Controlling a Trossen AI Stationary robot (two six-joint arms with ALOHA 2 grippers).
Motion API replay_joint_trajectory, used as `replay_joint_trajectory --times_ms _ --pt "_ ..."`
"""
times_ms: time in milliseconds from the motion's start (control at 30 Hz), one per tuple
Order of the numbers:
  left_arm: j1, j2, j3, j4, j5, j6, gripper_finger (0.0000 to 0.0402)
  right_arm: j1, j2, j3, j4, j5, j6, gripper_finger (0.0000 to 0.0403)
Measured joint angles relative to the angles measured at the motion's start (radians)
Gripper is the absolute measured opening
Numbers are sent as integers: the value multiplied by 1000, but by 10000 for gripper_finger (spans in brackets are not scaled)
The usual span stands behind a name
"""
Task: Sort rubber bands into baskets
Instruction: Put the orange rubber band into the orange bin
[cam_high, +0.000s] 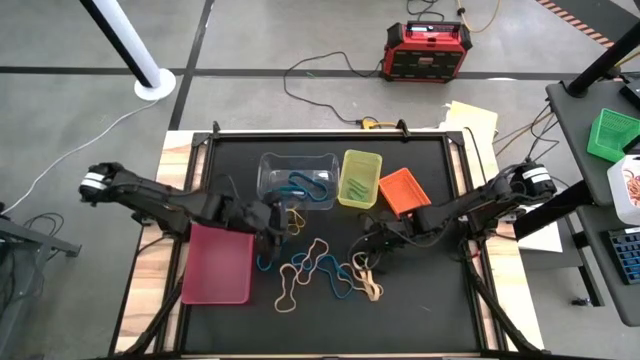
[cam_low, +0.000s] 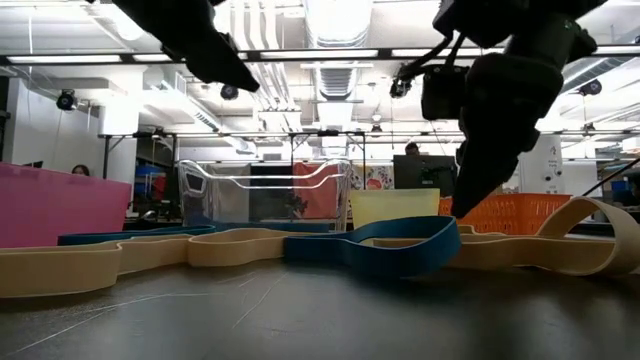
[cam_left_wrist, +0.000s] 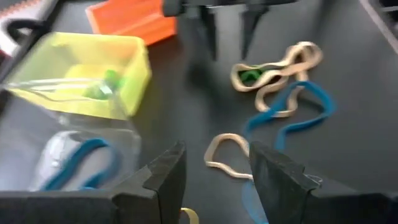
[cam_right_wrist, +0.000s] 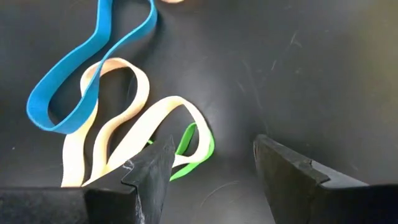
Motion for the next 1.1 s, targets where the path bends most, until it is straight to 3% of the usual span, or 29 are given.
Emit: replay_joint_trajectory --times_ms 300,700,833,1033,1100 --pt "-162 138 0 41 -124 -203 158 18 2 -48 76 0 7 215" --pt "-182 358 -1 177 -128 -346 158 18 132 -37 137 7 -11 210" --pt "-182 407 -1 223 -129 -367 158 17 116 -29 121 20 -40 166" --pt "-182 445 -1 232 -169 -402 158 17 107 -15 121 21 -110 29" --pt "-182 453 -1 231 -171 -410 158 17 91 -7 103 6 -110 19"
